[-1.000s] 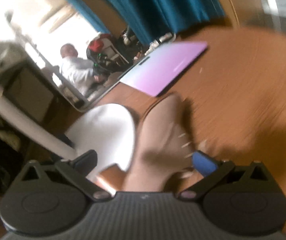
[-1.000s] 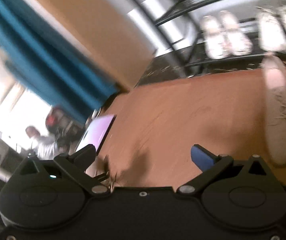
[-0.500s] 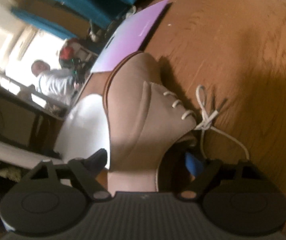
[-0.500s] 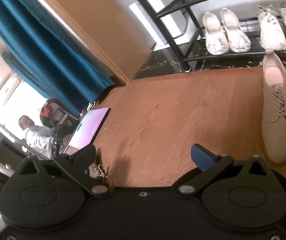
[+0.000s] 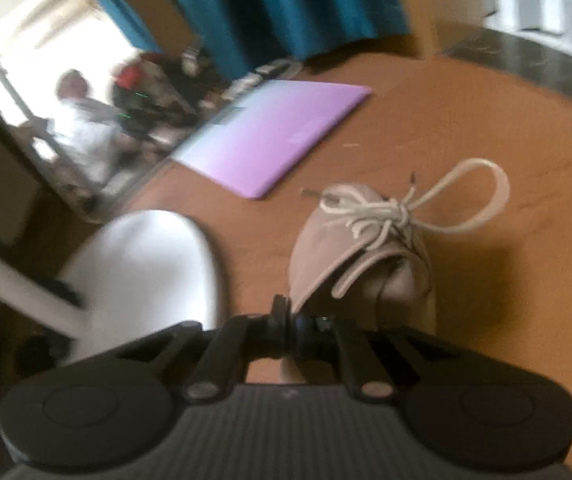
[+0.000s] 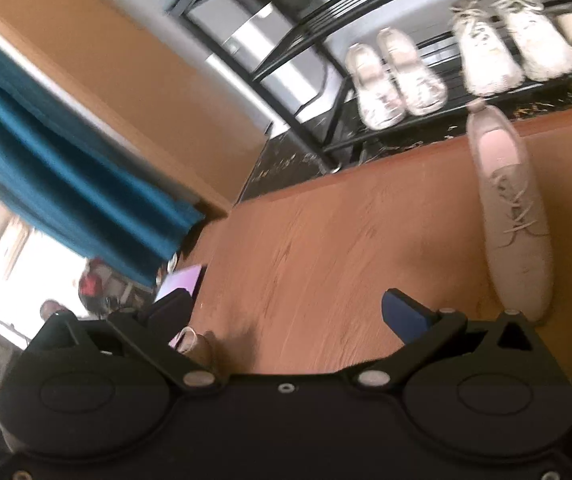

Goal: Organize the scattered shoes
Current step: 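Carry the second beige shoe toward the rack with the left tool and release, then grasp the second beige shoe with the right tool, then carry the shoe with the right tool and set it beside the first beige shoe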

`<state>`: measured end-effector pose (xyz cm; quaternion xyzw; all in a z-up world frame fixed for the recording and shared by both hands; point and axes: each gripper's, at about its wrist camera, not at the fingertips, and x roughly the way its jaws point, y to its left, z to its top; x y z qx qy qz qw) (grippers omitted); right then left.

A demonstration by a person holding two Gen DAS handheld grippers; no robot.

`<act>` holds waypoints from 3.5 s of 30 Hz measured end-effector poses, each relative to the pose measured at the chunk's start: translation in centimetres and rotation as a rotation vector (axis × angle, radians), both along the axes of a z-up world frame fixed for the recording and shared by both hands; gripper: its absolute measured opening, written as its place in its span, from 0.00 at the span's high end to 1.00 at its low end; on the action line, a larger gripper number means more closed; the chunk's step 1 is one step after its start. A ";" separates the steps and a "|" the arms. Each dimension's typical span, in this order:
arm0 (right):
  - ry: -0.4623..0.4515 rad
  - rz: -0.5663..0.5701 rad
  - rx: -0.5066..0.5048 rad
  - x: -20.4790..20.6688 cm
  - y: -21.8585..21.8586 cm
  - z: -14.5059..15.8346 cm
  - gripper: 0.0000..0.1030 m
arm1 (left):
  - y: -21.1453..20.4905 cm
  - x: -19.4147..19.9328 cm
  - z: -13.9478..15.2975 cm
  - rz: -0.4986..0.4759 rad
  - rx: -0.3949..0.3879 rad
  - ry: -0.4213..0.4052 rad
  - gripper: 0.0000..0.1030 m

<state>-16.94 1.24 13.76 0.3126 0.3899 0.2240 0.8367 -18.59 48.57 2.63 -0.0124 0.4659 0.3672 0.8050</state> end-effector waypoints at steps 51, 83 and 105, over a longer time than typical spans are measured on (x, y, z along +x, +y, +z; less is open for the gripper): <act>-0.371 0.461 -0.635 9.3 5.1 -4.5 0.00 | -17.4 1.6 6.0 0.131 -0.158 -0.360 0.01; -0.282 0.314 -0.456 14.0 5.7 -4.7 0.85 | -16.2 1.0 4.7 0.217 -0.270 -0.399 0.01; 0.075 -0.357 -0.549 8.5 -21.5 -10.8 0.85 | -31.8 9.2 7.5 -0.200 -0.398 -0.515 0.01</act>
